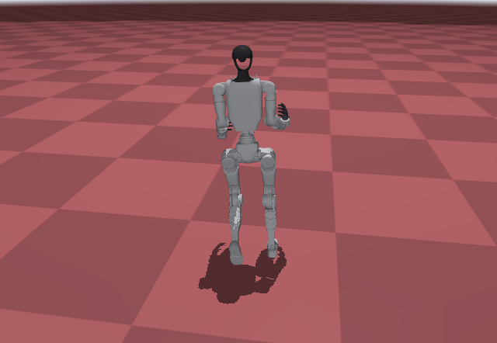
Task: Walk run
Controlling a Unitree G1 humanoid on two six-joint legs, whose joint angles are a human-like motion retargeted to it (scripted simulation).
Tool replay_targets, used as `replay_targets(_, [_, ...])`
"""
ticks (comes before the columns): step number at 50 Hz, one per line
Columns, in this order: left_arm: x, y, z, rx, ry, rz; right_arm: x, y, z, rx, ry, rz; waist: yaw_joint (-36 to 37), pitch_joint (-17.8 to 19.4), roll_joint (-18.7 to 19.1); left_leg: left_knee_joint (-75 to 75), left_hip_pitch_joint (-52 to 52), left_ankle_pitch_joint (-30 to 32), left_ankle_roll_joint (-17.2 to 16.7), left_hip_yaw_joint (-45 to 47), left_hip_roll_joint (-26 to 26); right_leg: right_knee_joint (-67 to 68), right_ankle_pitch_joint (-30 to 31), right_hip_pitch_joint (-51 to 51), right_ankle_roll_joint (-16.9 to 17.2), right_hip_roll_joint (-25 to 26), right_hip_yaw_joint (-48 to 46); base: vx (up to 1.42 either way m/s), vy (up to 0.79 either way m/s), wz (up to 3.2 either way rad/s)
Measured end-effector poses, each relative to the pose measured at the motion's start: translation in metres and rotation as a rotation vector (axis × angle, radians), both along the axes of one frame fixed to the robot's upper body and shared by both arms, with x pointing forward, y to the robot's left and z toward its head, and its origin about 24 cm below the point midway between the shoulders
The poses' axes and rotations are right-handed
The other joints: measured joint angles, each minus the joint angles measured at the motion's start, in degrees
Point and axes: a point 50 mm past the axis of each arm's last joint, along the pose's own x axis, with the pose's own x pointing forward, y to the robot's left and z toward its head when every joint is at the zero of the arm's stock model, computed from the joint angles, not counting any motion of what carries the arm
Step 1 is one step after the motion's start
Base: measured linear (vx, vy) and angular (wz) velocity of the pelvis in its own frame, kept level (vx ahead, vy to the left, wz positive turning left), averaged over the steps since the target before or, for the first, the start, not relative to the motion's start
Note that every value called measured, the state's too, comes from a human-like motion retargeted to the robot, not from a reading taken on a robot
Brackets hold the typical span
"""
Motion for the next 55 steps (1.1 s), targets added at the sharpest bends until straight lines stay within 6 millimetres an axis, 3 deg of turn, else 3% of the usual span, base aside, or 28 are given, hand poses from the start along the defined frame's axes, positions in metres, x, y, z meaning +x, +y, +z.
replay_targets(2, [-0.023, -0.004, -0.013, -0.076, 0.078, 0.057, 0.016, 0.006, 0.01, 0.04, -0.055, 0.07, 1.9, 0.67, -0.67, 0.0, -6.39, -7.57, 2.73, 2.96, -1.6, -3.11, 1.2, 3.76, -0.99, 1.98, 1.45, 1.17, -0.23, 0.07])
replay_targets(4, [-0.045, -0.003, -0.023, -0.116, 0.153, 0.099, 0.023, 0.007, 0.022, 0.042, -0.112, 0.108, 4.65, 1.25, -2.47, -6.07, -11.8, -13.43, 3.33, 5.21, -4.45, -7.65, 4.98, 8.09, -2.31, 1.91, -0.32, 1.35, -0.25, 0.08])
replay_targets(7, [-0.068, 0.008, -0.03, -0.114, 0.221, 0.121, 0.023, 0.008, 0.03, 0.002, -0.149, 0.152, 10.68, 1.5, -5.41, -23.85, -15.95, -18.22, 7.06, 13.92, -4.23, -14.94, 14.99, 14.85, -1.33, 2.61, -4.7, 1.28, -0.3, -0.16])
replay_targets(10, [-0.073, 0.019, -0.029, -0.076, 0.232, 0.119, 0.012, 0.01, 0.022, -0.09, -0.096, 0.178, 15.85, 1.73, -6.72, -44.47, -14.13, -22.2, 9.13, 19.03, -4.67, -18.89, 28.81, 20.91, 4.27, 4.62, -10.16, 1.28, -0.31, 0.11])
replay_targets(13, [-0.059, 0.023, -0.019, -0.053, 0.163, 0.158, 0.0, 0.017, 0.001, -0.164, 0.031, 0.209, 18.86, 2.81, -9.9, -49.88, -12.68, -19.5, 15.24, 16.64, -5.18, -15.45, 42.79, 23.43, 11.0, 5.12, -7.56, 1.19, -0.64, 0.17])
replay_targets(15, [-0.044, 0.024, -0.007, -0.04, 0.094, 0.198, -0.009, 0.024, -0.016, -0.207, 0.119, 0.247, 14.29, 2.51, -10.51, -43.03, -8.44, -29.34, 16.16, 18.98, -3.43, -6.79, 50.56, 21.36, 15.23, 8.06, -6.7, 1.5, -0.59, 1.81])
replay_targets(17, [-0.027, 0.017, 0.002, -0.062, 0.03, 0.221, -0.034, 0.03, -0.04, -0.257, 0.243, 0.293, 9.96, 2.51, -8.02, -36.07, -8.89, -32.23, 16.16, 1.41, -10.13, 11.07, 49.7, 16.08, 13.02, 12.37, -5.72, 1.66, -0.11, 1.98])
replay_targets(18, [-0.01, 0.019, 0.009, -0.079, -0.031, 0.233, -0.045, 0.03, -0.051, -0.272, 0.302, 0.314, 8.12, 1.72, -5.45, -33.77, -8.16, -33.84, 16.16, 1.06, -6.86, 14.59, 46.87, 13.2, 12.56, 15.35, -3.8, 1.39, -0.12, 0.95])
replay_targets(20, [0.025, 0.013, 0.025, -0.169, -0.138, 0.192, -0.067, 0.027, -0.072, -0.281, 0.429, 0.355, 7.19, 0.24, -1.72, -32.66, -4.46, -37.27, 16.16, 2.49, -1.83, 24.17, 36.75, 6.66, 8.37, 12.84, -6.14, 1.34, -0.14, 0.24])
replay_targets(22, [0.048, -0.009, 0.045, -0.267, -0.231, 0.083, -0.099, 0.018, -0.088, -0.249, 0.575, 0.389, 7.45, -0.89, -0.87, -37.61, 1.61, -36.3, 16.02, 3.41, -1.37, 27.56, 30.33, 0.55, 0.3, 8.4, -6.28, 1.62, -0.19, 0.53])
replay_targets(24, [0.061, -0.02, 0.065, -0.288, -0.312, -0.001, -0.126, 0.007, -0.092, -0.218, 0.665, 0.386, 5.36, -0.82, -0.19, -42.34, 6.51, -31.93, 14.68, 0.27, -2.93, 26.65, 24.84, -5.98, -2.72, 5.08, -5.19, 1.34, -0.28, 1.54])
replay_targets(27, [0.068, -0.025, 0.085, -0.227, -0.389, -0.081, -0.143, -0.008, -0.085, -0.22, 0.686, 0.316, -0.39, -1.27, 2.3, -48.83, 13.25, -20.08, 10.1, -1.92, -1.88, 14.72, 21.72, -12.77, -0.84, 2.47, -5.25, 1.27, -0.34, 1.87])
replay_targets(30, [0.063, -0.023, 0.089, -0.16, -0.4, -0.102, -0.136, -0.016, -0.073, -0.263, 0.613, 0.215, -6.2, -1.61, 4.12, -51.83, 18.55, -2.27, 3.42, -4.15, -0.94, -3.96, 18.35, -14.45, 1.31, 3.58, 1.17, 1.35, -0.36, 1.58])
replay_targets(32, [0.056, -0.023, 0.083, -0.125, -0.369, -0.103, -0.12, -0.014, -0.065, -0.287, 0.535, 0.148, -7.84, -0.87, 5.07, -50.52, 21.4, 8.9, -2.01, -7.31, -1.08, -13.64, 14.25, -12.43, 7.09, 2.22, 3.22, 1.59, -0.55, 0.91])
replay_targets(33, [0.053, -0.021, 0.078, -0.106, -0.345, -0.099, -0.109, -0.01, -0.061, -0.296, 0.491, 0.121, -7.81, -0.3, 4.86, -48.74, 22.73, 13.55, -5.35, -8.86, -1.7, -15.77, 14.09, -11.46, 7.83, 0.46, 0.56, 1.38, -0.54, 0.36])
replay_targets(34, [0.05, -0.018, 0.074, -0.086, -0.322, -0.092, -0.096, -0.005, -0.055, -0.302, 0.44, 0.099, -7.81, 0.6, 3.83, -44.35, 23.12, 16.25, -8.07, -8.73, -2.81, -15.83, 18.09, -10.27, 6.49, -0.38, -1.96, 1.2, -0.5, 0.1])
replay_targets(35, [0.048, -0.015, 0.07, -0.066, -0.301, -0.084, -0.082, 0.002, -0.049, -0.308, 0.386, 0.078, -7.81, 1.66, 2.39, -38.66, 23.05, 17.97, -10.47, -7.76, -4.16, -14.85, 24.18, -8.98, 4.09, -0.76, -4.41, 1.31, -0.62, -0.4])
replay_targets(36, [0.041, -0.009, 0.063, -0.04, -0.273, -0.067, -0.07, 0.011, -0.043, -0.306, 0.336, 0.069, -6.79, 1.8, 2.71, -29.33, 20.19, 17.97, -11.48, -4.31, -2.07, -10.75, 18.76, -8.12, -1.8, 1.73, -5.88, 1.52, -0.7, -0.64])
replay_targets(37, [0.031, -0.003, 0.053, -0.014, -0.231, -0.053, -0.06, 0.019, -0.037, -0.305, 0.29, 0.053, -6.15, 1.71, 2.96, -21.48, 17.57, 17.97, -11.98, -2.67, -1.3, -6.9, 14.01, -7.34, -5.62, 4.46, -4.08, 1.9, -0.77, -0.41])
replay_targets(38, [0.014, -0.001, 0.038, 0.008, -0.163, -0.046, -0.053, 0.024, -0.034, -0.306, 0.254, 0.026, -6.27, 1.2, 3.1, -16.57, 15.47, 17.97, -11.45, -4.63, -3.14, -3.54, 10.61, -6.7, -5.28, 7.72, 4.24, 1.8, -0.66, 0.48])
replay_targets(40, [-0.008, -0.003, 0.012, -0.002, -0.031, -0.023, -0.029, 0.009, -0.023, -0.294, 0.151, -0.077, -6.76, 0.62, 3.23, -4.03, 6.53, 9.09, -12.01, -10.17, -5.2, 0.28, 6.94, -6.16, -4.37, 4.14, -2.15, 1.29, -0.47, 0.86])
replay_targets(42, [-0.03, -0.01, -0.005, -0.123, 0.067, 0.031, -0.007, 0.02, -0.015, -0.207, 0.085, -0.031, -3.0, -0.12, 0.32, -2.49, -0.58, -0.58, -6.41, 0.11, -1.89, -2.99, 6.19, -0.71, -6.18, 5.9, 2.21, 1.16, -0.38, -0.93])
replay_targets(44, [-0.051, -0.006, -0.013, -0.214, 0.12, 0.062, 0.005, 0.027, -0.006, -0.109, 0.03, 0.029, -0.1, 0.7, -0.47, -6.39, -6.21, -8.18, -2.31, 4.23, 0.53, -7.02, 8.8, 4.24, -6.96, 8.4, 5.86, 1.32, -0.32, -0.67])
replay_targets(48, [-0.08, 0.016, -0.016, -0.174, 0.172, 0.128, 0.005, 0.024, 0.008, -0.064, -0.05, 0.078, 7.47, 2.45, -5.64, -27.91, -13.53, -12.63, 5.06, 12.06, 0.93, -14.54, 25.85, 13.75, -3.43, 6.19, 1.65, 1.46, -0.44, -0.79])
replay_targets(50, [-0.079, 0.025, -0.013, -0.126, 0.162, 0.141, -0.005, 0.022, 0.005, -0.131, -0.021, 0.091, 10.59, 2.91, -7.27, -43.59, -13.11, -14.54, 7.38, 12.08, -0.73, -17.35, 36.8, 18.51, -0.08, 6.57, 1.0, 1.51, -0.42, -0.79])
replay_targets(53, [-0.057, 0.023, -0.003, -0.103, 0.089, 0.129, -0.019, 0.027, -0.008, -0.263, 0.092, 0.135, 13.11, 4.64, -8.91, -55.38, -11.38, -16.25, 6.5, 6.02, -2.8, -14.86, 48.39, 23.45, 5.49, 5.55, 0.26, 1.42, -0.39, -0.41])
replay_targets(55, [-0.035, 0.018, 0.009, -0.103, 0.011, 0.105, -0.027, 0.033, -0.018, -0.325, 0.161, 0.178, 10.96, 6.71, -8.99, -53.62, -8.87, -9.28, 12.43, 6.48, -3.76, -1.48, 50.64, 22.29, 9.84, 5.81, 0.42, 1.39, -0.42, 0.87])
